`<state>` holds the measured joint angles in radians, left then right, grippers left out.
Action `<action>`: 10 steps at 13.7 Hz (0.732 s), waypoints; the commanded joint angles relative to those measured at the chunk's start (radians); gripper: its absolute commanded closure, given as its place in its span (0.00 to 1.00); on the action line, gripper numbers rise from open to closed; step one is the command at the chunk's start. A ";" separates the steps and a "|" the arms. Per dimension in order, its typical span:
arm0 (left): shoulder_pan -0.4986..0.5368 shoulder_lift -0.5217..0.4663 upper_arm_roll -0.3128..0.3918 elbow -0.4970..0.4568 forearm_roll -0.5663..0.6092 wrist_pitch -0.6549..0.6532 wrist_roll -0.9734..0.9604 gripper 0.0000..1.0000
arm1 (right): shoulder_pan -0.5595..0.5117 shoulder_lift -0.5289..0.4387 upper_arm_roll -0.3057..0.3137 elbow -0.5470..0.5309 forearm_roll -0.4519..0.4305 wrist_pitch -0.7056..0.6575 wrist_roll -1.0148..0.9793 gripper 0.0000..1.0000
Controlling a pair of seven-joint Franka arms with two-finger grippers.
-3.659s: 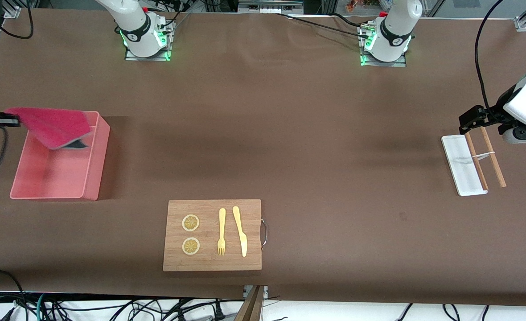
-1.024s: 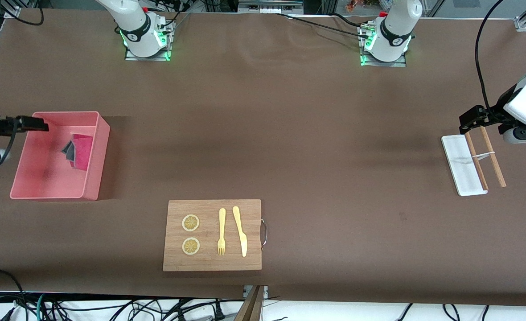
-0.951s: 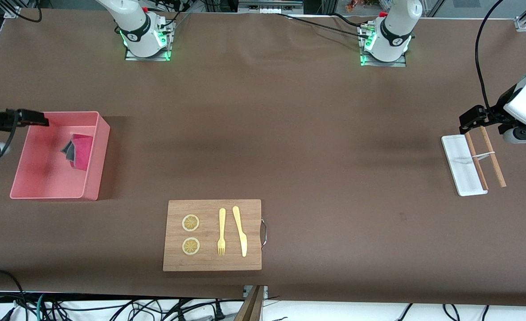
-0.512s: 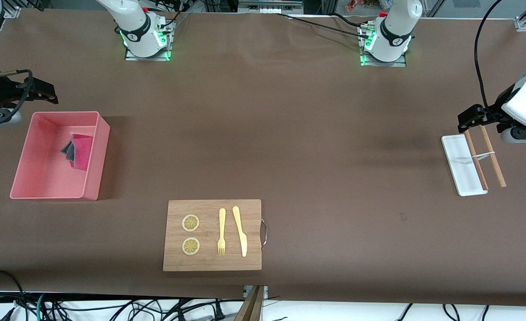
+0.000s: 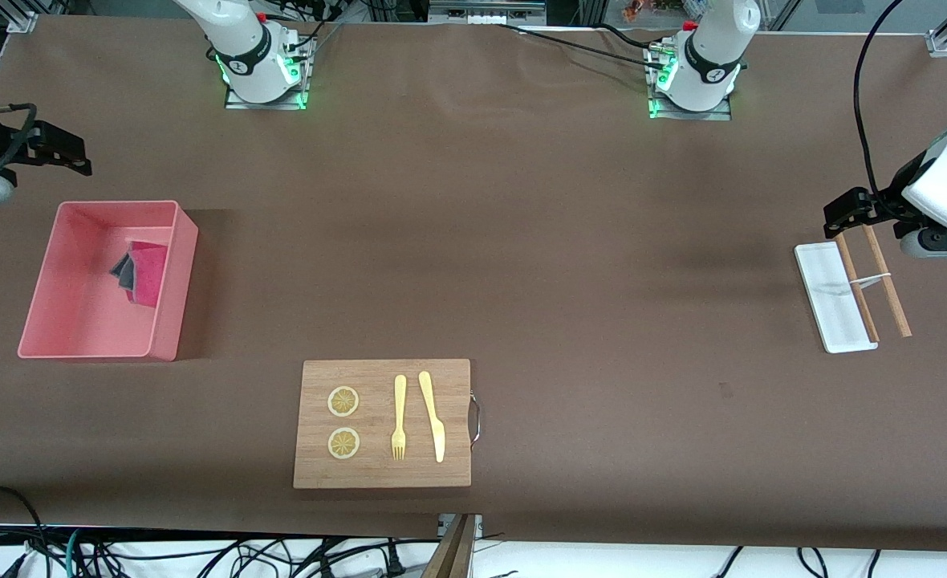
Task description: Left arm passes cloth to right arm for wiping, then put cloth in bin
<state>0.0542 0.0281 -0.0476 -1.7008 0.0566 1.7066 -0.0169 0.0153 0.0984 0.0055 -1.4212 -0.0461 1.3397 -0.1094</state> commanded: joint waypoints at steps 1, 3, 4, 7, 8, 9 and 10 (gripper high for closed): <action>0.003 0.010 -0.005 0.026 0.012 -0.021 0.000 0.00 | -0.018 -0.034 0.027 -0.036 -0.002 0.006 0.096 0.00; 0.003 0.010 -0.005 0.026 0.012 -0.022 0.000 0.00 | -0.020 -0.034 0.027 -0.039 0.011 0.006 0.102 0.00; 0.003 0.010 -0.005 0.026 0.012 -0.022 0.002 0.00 | -0.020 -0.026 0.025 -0.035 0.011 0.001 0.102 0.00; 0.003 0.010 -0.003 0.026 0.012 -0.022 0.002 0.00 | -0.012 -0.017 0.019 -0.019 0.009 -0.002 0.097 0.00; 0.003 0.010 -0.003 0.026 0.012 -0.022 0.002 0.00 | -0.012 -0.008 0.017 -0.015 0.008 -0.002 0.096 0.00; 0.003 0.010 -0.005 0.026 0.012 -0.022 0.000 0.00 | -0.014 -0.008 0.016 -0.009 0.008 -0.002 0.094 0.00; 0.003 0.010 -0.005 0.026 0.012 -0.022 0.002 0.00 | -0.017 -0.006 0.016 -0.008 0.006 -0.001 0.090 0.00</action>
<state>0.0542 0.0283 -0.0476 -1.7009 0.0566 1.7058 -0.0169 0.0137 0.0966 0.0155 -1.4319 -0.0452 1.3402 -0.0241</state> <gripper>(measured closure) 0.000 0.000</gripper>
